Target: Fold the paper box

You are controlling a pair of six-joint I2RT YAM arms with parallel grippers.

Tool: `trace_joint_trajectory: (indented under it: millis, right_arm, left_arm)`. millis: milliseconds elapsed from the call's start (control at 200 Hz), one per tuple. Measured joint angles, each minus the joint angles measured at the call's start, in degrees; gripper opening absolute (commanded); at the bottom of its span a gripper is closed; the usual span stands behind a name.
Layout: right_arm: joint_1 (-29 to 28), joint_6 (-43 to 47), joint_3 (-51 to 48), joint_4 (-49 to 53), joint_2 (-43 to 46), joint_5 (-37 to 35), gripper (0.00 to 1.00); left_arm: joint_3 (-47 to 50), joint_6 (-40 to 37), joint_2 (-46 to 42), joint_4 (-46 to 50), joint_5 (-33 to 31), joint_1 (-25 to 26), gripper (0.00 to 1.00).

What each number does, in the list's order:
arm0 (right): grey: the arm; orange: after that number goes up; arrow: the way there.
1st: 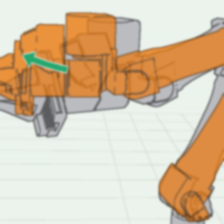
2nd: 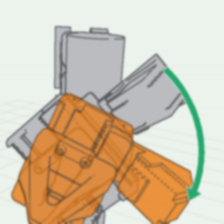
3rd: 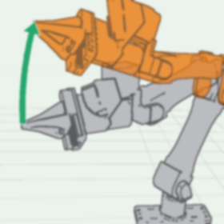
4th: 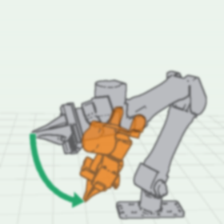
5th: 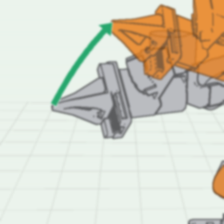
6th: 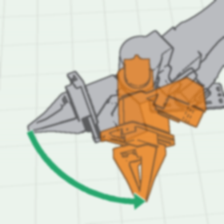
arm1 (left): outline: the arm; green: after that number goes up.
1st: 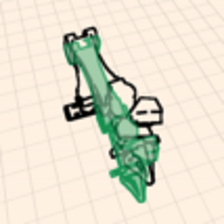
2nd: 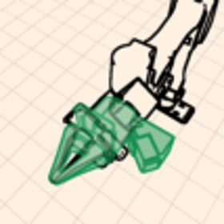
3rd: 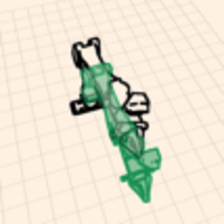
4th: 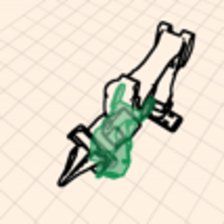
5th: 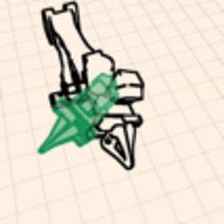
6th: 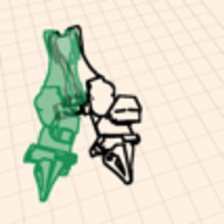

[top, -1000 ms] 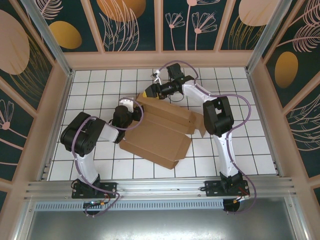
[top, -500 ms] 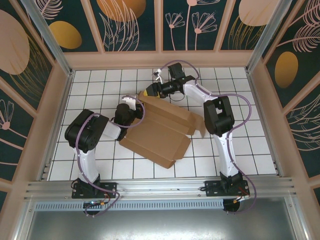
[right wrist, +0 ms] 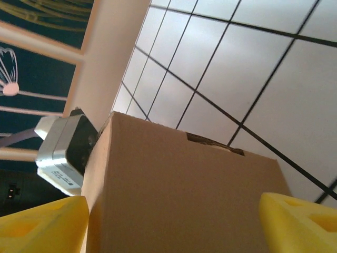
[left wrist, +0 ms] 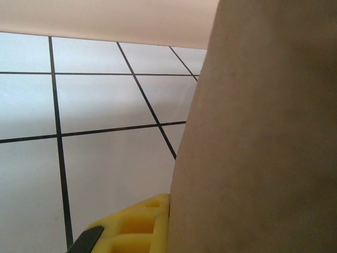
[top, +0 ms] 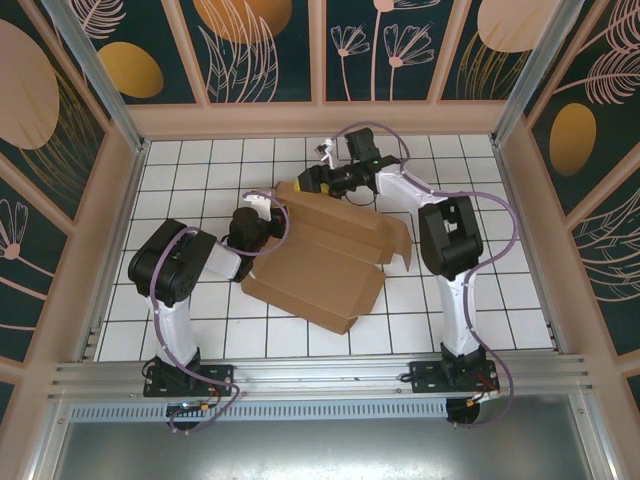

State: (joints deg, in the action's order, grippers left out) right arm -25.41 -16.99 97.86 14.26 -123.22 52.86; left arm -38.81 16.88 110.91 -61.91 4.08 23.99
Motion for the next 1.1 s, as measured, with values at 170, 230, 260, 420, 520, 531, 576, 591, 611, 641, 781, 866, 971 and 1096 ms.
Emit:
trace_joint_trajectory:
  millis: [170, 230, 260, 420, 520, 531, 576, 591, 611, 641, 781, 866, 971, 1096]
  right_arm:
    - [3.76, -3.04, -7.37, -4.66, 6.62, -3.82, 0.84]
    - [5.16, -4.22, -10.43, -6.27, 9.75, -5.53, 0.84]
    - [5.70, -4.83, -11.89, -7.34, 11.32, -6.51, 0.84]
    - [8.76, -9.14, -20.59, -13.44, 21.35, -11.93, 0.83]
    - [11.98, -12.46, -26.38, -17.99, 28.20, -15.23, 0.83]
    - [12.48, -12.90, -27.02, -18.49, 28.87, -15.58, 0.83]
    - [14.58, -14.32, -29.70, -20.48, 31.78, -17.20, 0.83]
    - [15.19, -14.71, -30.47, -20.96, 32.63, -17.59, 0.82]
    - [16.22, -15.28, -31.69, -21.90, 33.79, -18.34, 0.82]
    - [17.55, -16.13, -33.27, -22.99, 35.28, -19.08, 0.81]
    - [23.12, -21.11, -42.51, -29.51, 41.29, -21.11, 0.79]
    - [24.28, -24.70, -47.25, -32.61, 42.73, -20.83, 0.79]
    - [23.87, -28.52, -50.73, -36.02, 42.69, -18.75, 0.79]
    - [21.00, -31.69, -51.36, -40.50, 42.01, -15.17, 0.79]
  left_arm:
    - [0.28, 2.14, -0.81, 0.94, -0.02, -1.14, 0.00]
    - [0.28, 3.37, -1.05, 1.29, -0.04, -1.73, 0.00]
    - [0.28, 4.09, -1.09, 1.33, -0.02, -2.08, 0.00]
    - [0.28, 8.41, -1.09, 1.75, 0.50, -4.24, 0.00]
    - [0.15, 12.39, -1.09, 1.75, 1.75, -6.08, 0.00]
    - [0.13, 12.76, -1.09, 1.75, 1.84, -6.25, 0.00]
    - [-0.11, 14.88, -1.09, 1.75, 2.58, -7.17, 0.00]
    - [-0.22, 15.58, -1.09, 1.75, 2.86, -7.39, 0.00]
    - [-0.37, 16.37, -1.09, 1.79, 3.10, -7.67, 0.00]
    - [-0.81, 17.92, -1.09, 1.95, 3.50, -8.20, 0.00]
    - [-2.43, 24.72, -1.09, 1.46, 5.29, -9.38, 0.00]
    - [-2.82, 28.94, -0.90, 0.02, 7.32, -9.42, 0.00]
    - [-3.28, 33.05, -0.17, -2.73, 9.73, -9.42, 0.00]
    - [-3.69, 36.26, 0.61, -5.35, 11.65, -9.42, 0.00]
